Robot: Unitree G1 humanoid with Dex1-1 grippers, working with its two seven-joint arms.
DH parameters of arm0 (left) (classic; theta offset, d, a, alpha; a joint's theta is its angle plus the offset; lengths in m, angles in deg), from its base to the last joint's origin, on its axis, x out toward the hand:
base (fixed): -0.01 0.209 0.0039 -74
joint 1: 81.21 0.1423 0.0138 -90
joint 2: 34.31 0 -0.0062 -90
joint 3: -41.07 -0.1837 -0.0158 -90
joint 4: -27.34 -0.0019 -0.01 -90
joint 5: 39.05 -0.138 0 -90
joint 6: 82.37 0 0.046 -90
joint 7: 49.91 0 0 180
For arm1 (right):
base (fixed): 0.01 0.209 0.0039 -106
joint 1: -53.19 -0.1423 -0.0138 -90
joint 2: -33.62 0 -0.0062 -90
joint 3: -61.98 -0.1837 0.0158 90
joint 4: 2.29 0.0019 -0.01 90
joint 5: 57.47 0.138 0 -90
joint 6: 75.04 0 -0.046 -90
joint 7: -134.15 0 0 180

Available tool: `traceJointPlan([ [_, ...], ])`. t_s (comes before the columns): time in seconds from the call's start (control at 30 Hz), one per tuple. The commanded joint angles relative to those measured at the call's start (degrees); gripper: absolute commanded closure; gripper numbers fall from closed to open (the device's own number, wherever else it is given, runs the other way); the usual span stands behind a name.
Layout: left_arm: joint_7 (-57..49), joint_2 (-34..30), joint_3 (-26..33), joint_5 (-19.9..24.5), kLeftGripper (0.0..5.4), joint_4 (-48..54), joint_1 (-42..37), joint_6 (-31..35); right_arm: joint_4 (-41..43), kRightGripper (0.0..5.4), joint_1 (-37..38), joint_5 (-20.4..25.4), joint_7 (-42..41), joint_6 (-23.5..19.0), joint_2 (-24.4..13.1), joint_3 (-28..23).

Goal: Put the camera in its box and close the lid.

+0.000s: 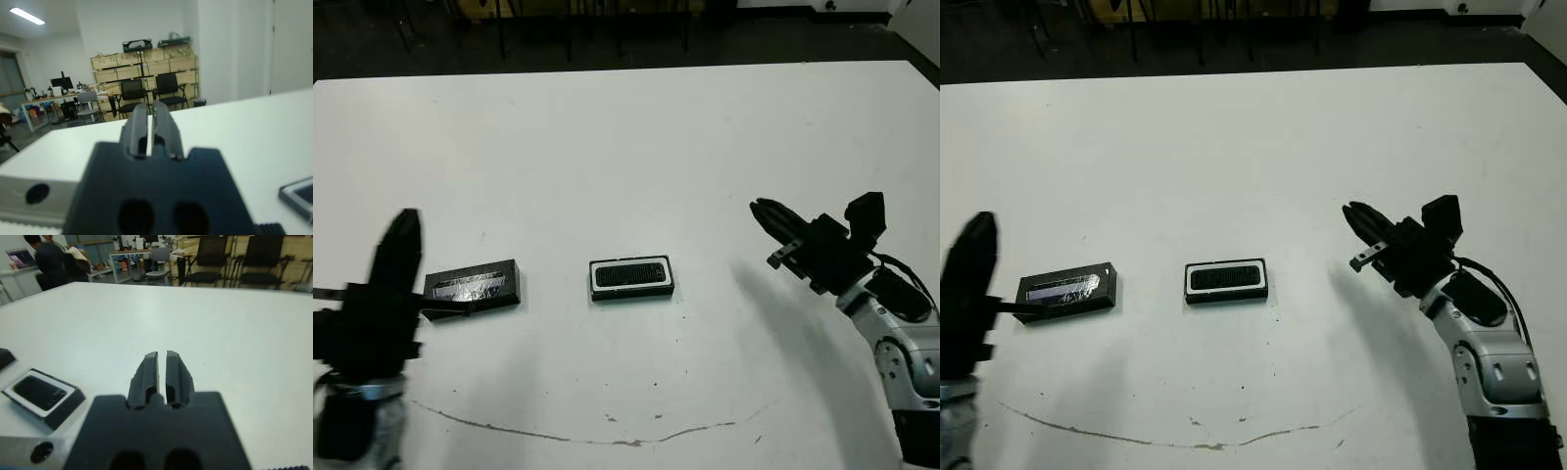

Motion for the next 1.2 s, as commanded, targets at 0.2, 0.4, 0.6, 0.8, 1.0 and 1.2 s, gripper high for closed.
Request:
traceJointPlan([
  [0.2,13.6,-23.2,10.7,11.3,5.18,-1.5,0.6,17.9,-4.6,5.4,-2.2,3.4,-1.2,-7.0,1.1,-1.0],
  [0.4,26.0,-34.7,8.9,13.6,4.23,-12.4,-8.8,18.8,-5.7,5.4,-2.9,2.5,-2.1,-7.0,0.7,-0.9],
  [0.6,43.7,-43.9,-0.6,17.7,3.12,-23.9,-21.0,24.3,-7.9,5.4,-3.7,3.1,-3.8,-6.9,0.6,-2.0],
  [0.8,53.0,-43.6,-9.4,15.6,2.0,-31.6,-29.5,22.5,-8.3,5.4,-3.9,2.5,-4.2,-7.2,0.4,-2.2],
  [1.0,56.6,-43.5,-15.3,12.6,0.87,-32.9,-33.3,22.0,-8.3,5.4,-4.1,2.8,-4.9,-7.6,0.0,-2.8],
  [1.2,59.6,-43.4,-21.4,8.9,0.01,-35.3,-37.3,22.4,-7.9,5.4,-4.2,2.3,-4.8,-7.0,0.1,-2.9],
])
